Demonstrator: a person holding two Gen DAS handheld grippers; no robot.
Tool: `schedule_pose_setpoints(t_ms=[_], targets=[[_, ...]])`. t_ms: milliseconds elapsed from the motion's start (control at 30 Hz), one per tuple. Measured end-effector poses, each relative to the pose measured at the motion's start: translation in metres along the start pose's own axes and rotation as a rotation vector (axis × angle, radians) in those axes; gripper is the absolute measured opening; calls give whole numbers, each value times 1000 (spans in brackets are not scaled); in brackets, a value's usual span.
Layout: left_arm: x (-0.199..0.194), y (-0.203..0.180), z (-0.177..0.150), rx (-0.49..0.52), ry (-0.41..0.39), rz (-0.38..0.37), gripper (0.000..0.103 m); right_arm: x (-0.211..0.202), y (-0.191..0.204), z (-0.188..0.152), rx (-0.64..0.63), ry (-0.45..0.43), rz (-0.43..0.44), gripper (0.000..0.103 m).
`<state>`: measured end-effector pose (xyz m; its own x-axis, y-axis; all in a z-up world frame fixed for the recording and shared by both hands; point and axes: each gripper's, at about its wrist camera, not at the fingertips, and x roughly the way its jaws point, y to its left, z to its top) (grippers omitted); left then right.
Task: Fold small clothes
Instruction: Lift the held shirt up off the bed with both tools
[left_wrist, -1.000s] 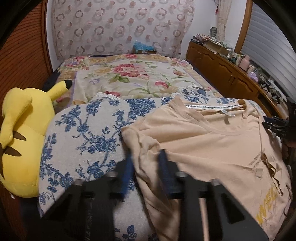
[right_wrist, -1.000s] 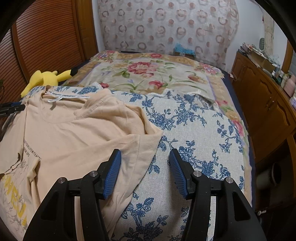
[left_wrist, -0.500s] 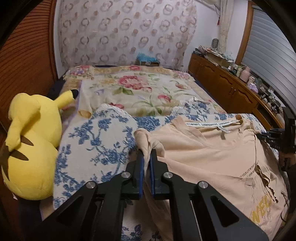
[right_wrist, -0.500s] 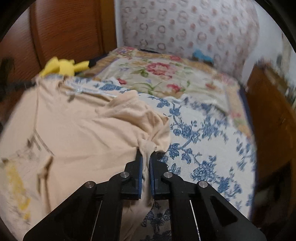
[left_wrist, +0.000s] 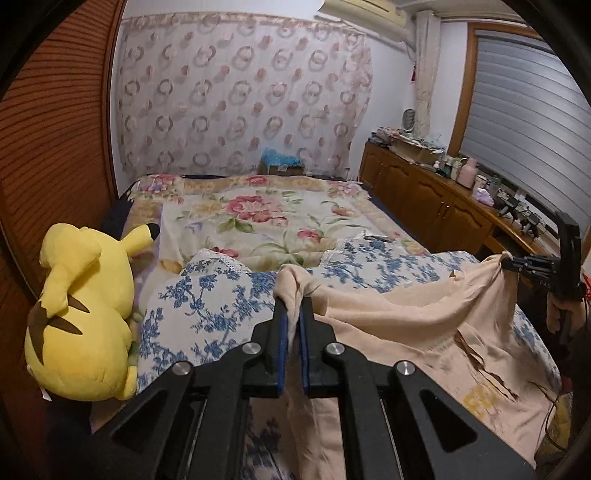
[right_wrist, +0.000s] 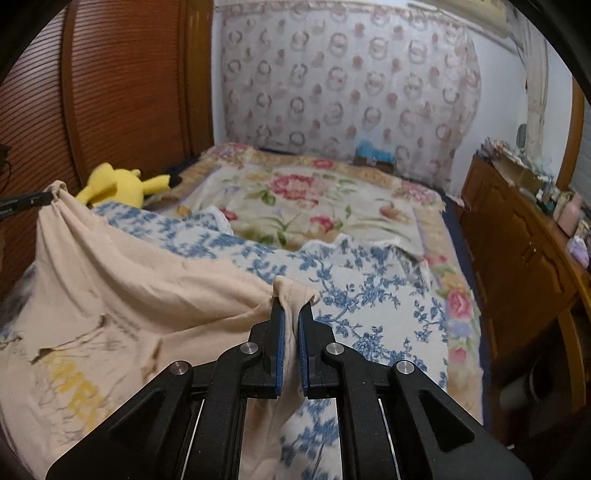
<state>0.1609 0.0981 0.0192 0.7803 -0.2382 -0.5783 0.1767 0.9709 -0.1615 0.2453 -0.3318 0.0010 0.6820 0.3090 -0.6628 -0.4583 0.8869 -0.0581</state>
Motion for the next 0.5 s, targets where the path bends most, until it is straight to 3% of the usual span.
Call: schedule_pose_setpoints(t_ms=[233,500], targets=[[-37,-19,-32,14,-16,-17,4,-59,22,-19,-21,-54,7,4],[-74,-33,-81,32,4,-37,4,-107,34,-72,48,-89,52,4]])
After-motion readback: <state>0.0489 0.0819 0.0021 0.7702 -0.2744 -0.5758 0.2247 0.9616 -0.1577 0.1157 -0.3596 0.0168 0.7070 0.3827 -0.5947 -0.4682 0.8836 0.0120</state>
